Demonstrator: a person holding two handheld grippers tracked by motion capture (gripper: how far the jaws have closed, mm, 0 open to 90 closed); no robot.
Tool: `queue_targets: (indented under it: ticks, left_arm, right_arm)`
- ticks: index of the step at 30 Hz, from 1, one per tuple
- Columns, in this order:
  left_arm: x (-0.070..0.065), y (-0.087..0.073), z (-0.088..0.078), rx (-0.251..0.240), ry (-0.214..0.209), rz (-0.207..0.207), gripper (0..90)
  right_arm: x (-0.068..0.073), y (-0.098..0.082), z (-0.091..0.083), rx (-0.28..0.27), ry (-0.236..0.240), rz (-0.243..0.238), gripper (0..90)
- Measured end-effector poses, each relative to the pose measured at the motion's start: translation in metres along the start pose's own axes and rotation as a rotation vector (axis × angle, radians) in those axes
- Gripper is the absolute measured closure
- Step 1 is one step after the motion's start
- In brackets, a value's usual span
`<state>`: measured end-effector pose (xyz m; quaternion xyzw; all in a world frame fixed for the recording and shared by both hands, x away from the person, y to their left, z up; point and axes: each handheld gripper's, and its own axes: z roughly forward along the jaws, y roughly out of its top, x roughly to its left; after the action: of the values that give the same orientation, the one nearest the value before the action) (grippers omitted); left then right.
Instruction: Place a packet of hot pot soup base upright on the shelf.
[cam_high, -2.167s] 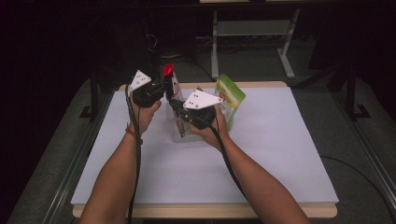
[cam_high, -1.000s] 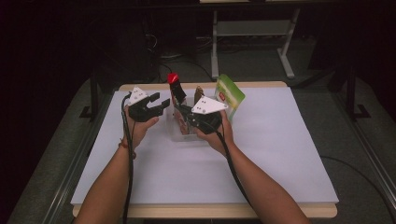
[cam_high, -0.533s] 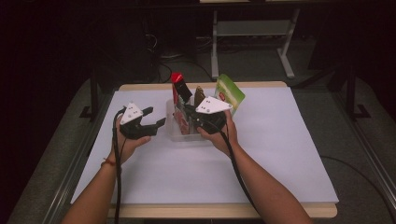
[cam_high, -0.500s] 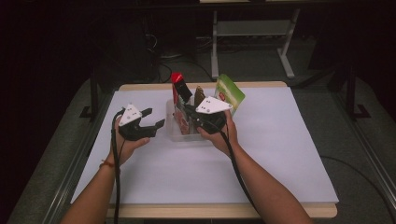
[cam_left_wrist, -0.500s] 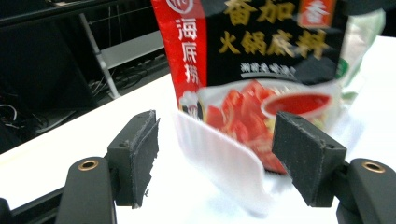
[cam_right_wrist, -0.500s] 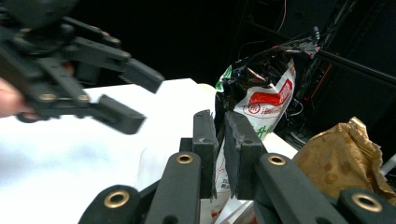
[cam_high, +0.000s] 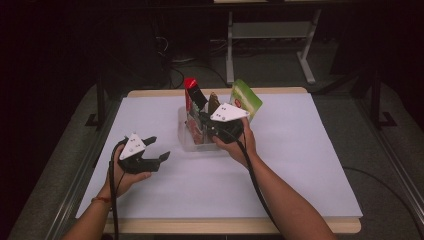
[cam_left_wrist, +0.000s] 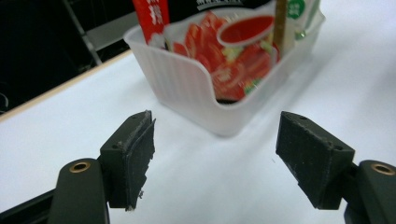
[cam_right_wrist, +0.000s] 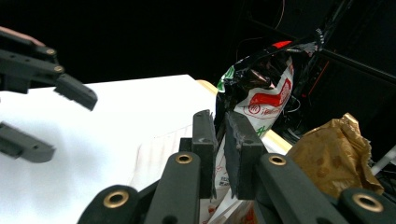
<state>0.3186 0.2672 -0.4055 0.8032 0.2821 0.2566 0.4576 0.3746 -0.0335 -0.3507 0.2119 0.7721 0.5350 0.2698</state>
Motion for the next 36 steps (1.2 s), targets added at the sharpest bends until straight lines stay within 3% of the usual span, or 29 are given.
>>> queue_targets:
  ticks: [13, 17, 20, 29, 36]
  left_arm:
    - [-0.009, -0.022, -0.009, 0.067, -0.017, -0.02, 23.8]
    - [-0.01, -0.028, -0.015, 0.068, -0.011, -0.016, 23.9]
    - [-0.009, -0.032, -0.018, 0.069, -0.014, -0.036, 23.8]
    - [-0.009, -0.039, -0.023, 0.078, -0.011, -0.045, 23.5]
    - [-0.006, -0.046, -0.026, 0.063, -0.006, -0.078, 23.5]
  right_arm:
    - [-0.001, 0.0, -0.006, 0.026, -0.005, -0.022, 83.6]
    - [-0.005, -0.001, -0.009, 0.032, -0.012, -0.017, 84.1]
    - [-0.008, -0.003, -0.013, 0.035, -0.007, -0.006, 83.9]
    - [-0.012, -0.003, -0.026, 0.056, -0.01, -0.037, 83.1]
    - [-0.013, -0.006, -0.034, 0.068, -0.016, -0.051, 81.6]
